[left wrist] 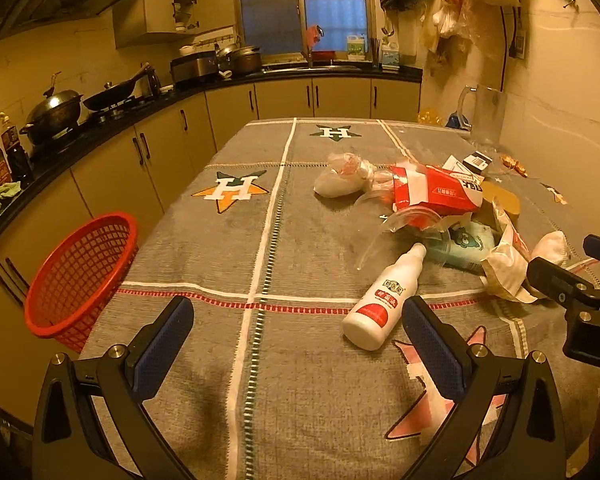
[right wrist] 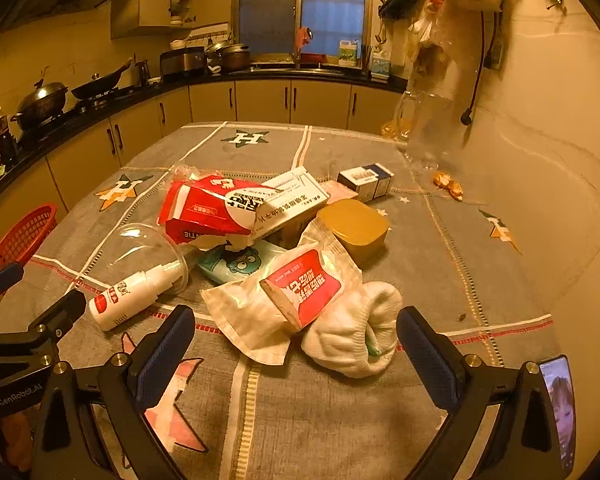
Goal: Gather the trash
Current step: 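Move both tools over the cluttered table toward the trash items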
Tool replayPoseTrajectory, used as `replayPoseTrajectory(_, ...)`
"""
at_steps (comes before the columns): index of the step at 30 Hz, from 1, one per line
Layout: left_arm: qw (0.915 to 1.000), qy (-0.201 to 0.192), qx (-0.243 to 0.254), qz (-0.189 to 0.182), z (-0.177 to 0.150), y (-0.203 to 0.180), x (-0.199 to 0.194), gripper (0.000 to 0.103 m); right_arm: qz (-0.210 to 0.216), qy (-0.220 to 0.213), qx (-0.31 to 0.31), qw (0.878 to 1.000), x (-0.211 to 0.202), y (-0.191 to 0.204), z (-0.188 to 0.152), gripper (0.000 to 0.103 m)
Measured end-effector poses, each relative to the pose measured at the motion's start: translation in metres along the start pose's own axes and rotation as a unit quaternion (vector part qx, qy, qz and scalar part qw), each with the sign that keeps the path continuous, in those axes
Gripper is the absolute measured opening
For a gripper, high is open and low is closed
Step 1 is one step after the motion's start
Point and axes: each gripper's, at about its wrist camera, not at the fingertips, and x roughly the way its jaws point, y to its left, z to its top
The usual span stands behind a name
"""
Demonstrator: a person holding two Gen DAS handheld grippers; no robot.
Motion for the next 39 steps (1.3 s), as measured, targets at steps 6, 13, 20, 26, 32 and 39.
replayPoseTrajectory(6,1.0,0.005,0.003,-0.002,0.003,-0.003,0.006,0.103,0.006,0.011,0.011,1.0,0.011,-0.009,0.001,0.101)
replayPoseTrajectory(13,0.9999,0.009,0.007,-0.004,0.002,-0.009,0.01,0.103,0.008,0.014,0.021,1.0,0.015,-0.015,0.002,0.101)
replayPoseTrajectory(20,0.9999,0.011,0.009,-0.006,0.002,-0.01,0.01,0.103,0.011,0.015,0.025,0.999,0.014,-0.017,0.001,0.101)
replayPoseTrajectory(26,0.9999,0.011,0.012,-0.006,0.0,-0.011,0.008,0.103,0.014,0.017,0.026,0.999,0.014,-0.017,0.0,0.101)
replayPoseTrajectory(32,0.9998,0.011,0.014,-0.007,-0.002,-0.011,0.006,0.103,0.018,0.018,0.026,0.999,0.012,-0.016,-0.003,0.101)
replayPoseTrajectory(39,0.9998,0.011,0.014,-0.008,-0.002,-0.012,0.005,0.103,0.021,0.017,0.022,0.999,0.007,-0.013,-0.003,0.101)
